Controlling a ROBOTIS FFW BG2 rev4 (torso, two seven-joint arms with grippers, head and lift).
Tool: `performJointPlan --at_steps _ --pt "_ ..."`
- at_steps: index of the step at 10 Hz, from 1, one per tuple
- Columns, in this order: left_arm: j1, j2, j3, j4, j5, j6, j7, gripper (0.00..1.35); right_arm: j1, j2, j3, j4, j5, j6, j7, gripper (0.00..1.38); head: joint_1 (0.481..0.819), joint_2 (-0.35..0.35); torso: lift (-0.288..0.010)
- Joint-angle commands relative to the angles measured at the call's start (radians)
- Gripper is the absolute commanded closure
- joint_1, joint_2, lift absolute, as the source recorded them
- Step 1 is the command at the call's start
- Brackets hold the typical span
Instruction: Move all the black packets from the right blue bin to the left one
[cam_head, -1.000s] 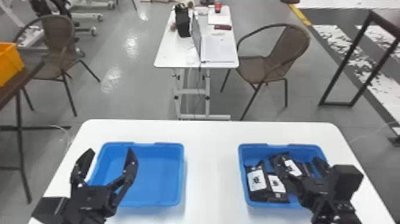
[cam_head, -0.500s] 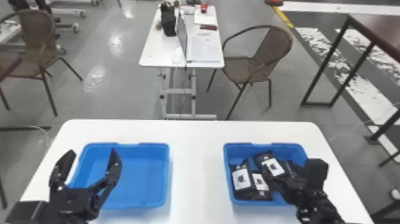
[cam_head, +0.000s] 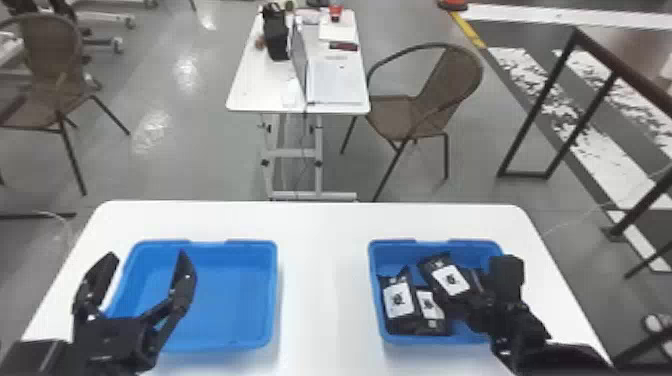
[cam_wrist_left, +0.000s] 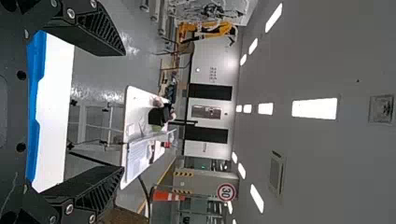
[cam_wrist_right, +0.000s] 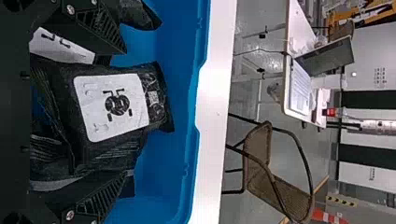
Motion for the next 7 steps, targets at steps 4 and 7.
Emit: performJointPlan --at_steps 4,7 --pt "-0.010 -0.003 0.007 0.015 0.005 -0.014 -0.019 0.16 -0.083 0.009 0.005 0.116 0.050 0.041 0.016 0.49 0.695 -0.083 0.000" --pt "-0.013 -0.003 0.019 0.024 0.004 -0.025 -0.030 0.16 -0.051 0.013 0.002 0.065 0.021 0.110 0.001 1.08 0.695 -0.080 0.000"
